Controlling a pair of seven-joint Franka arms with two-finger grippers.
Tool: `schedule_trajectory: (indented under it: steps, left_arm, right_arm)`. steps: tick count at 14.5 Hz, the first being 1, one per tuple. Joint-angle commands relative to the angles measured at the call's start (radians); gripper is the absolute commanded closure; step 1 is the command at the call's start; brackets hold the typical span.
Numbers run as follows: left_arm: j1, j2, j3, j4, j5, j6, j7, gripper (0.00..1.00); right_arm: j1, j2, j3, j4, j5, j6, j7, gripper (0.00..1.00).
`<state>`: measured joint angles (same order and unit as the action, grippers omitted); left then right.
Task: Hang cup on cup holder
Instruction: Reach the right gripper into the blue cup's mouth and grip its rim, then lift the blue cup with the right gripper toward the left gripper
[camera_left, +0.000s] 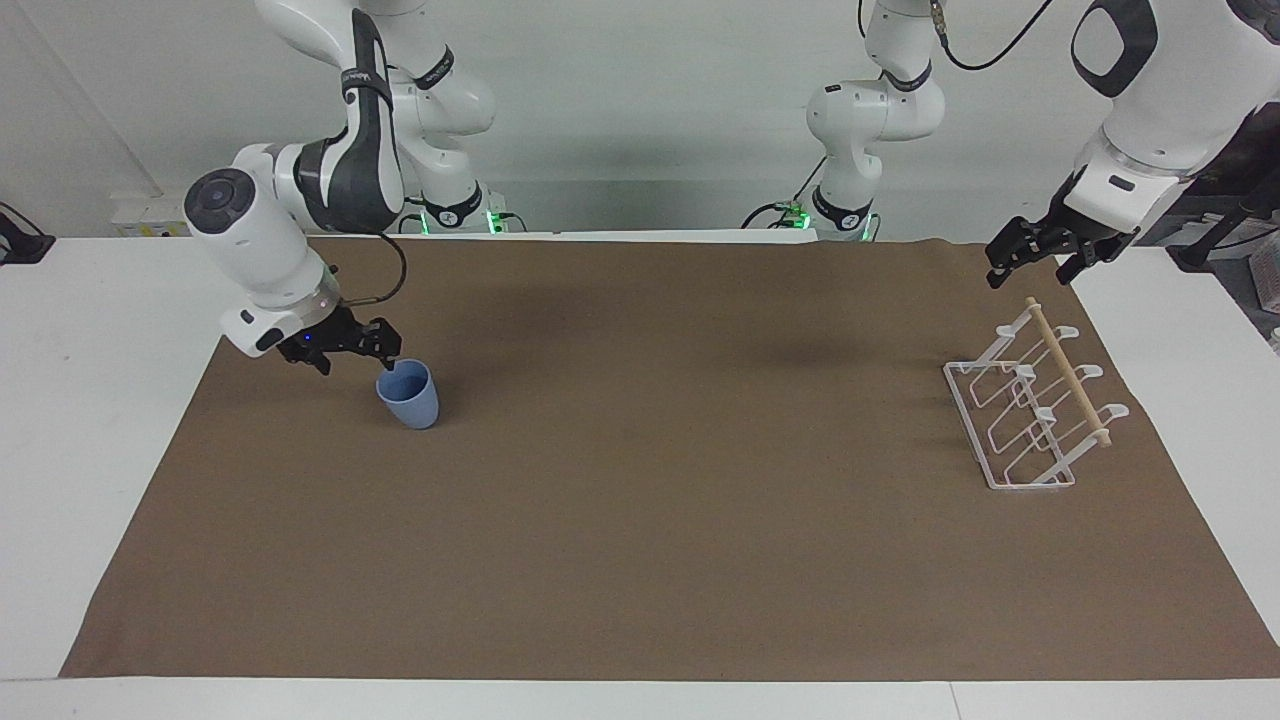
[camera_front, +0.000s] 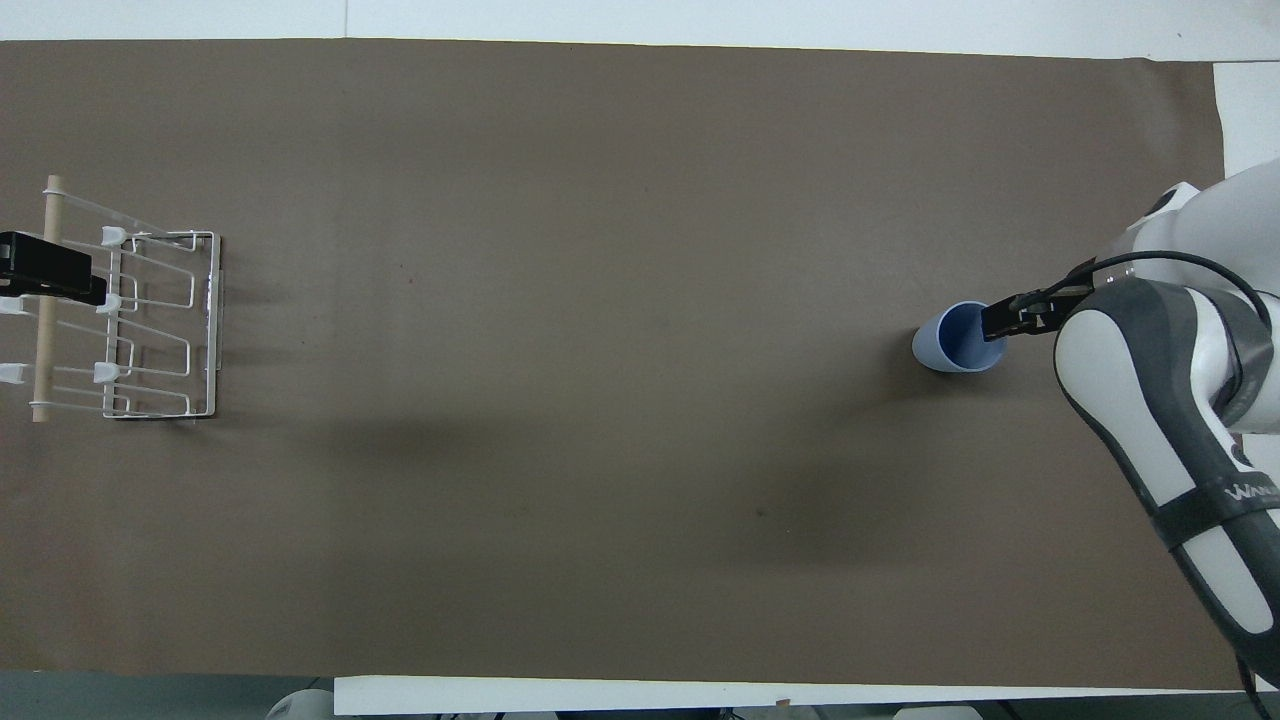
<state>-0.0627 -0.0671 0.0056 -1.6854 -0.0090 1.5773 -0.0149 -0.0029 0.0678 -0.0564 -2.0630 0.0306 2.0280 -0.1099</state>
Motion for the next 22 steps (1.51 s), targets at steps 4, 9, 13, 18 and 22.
schedule_trajectory:
  steps: [4, 9, 13, 18, 22]
  left_arm:
    - [-0.008, -0.023, 0.004, -0.025, 0.018, 0.013, 0.006, 0.0]
    - [-0.008, -0.023, 0.004, -0.027, 0.018, 0.009, 0.006, 0.0]
    - [-0.008, -0.023, 0.002, -0.025, 0.018, 0.01, 0.006, 0.0]
    - [-0.008, -0.023, 0.002, -0.027, 0.018, 0.015, 0.007, 0.0]
    - [-0.008, -0.025, 0.004, -0.027, 0.018, 0.01, 0.004, 0.0]
  right_arm:
    - [0.004, 0.021, 0.004, -0.062, 0.02, 0.104, -0.048, 0.41]
    - [0.004, 0.021, 0.007, -0.059, 0.02, 0.101, -0.062, 0.97]
    - [0.004, 0.027, 0.018, -0.03, 0.02, 0.069, -0.063, 1.0]
    - [0.004, 0.043, 0.099, 0.228, 0.191, -0.201, -0.054, 1.0]
    - [0.006, 0.038, 0.153, 0.259, 0.557, -0.215, -0.051, 1.0]
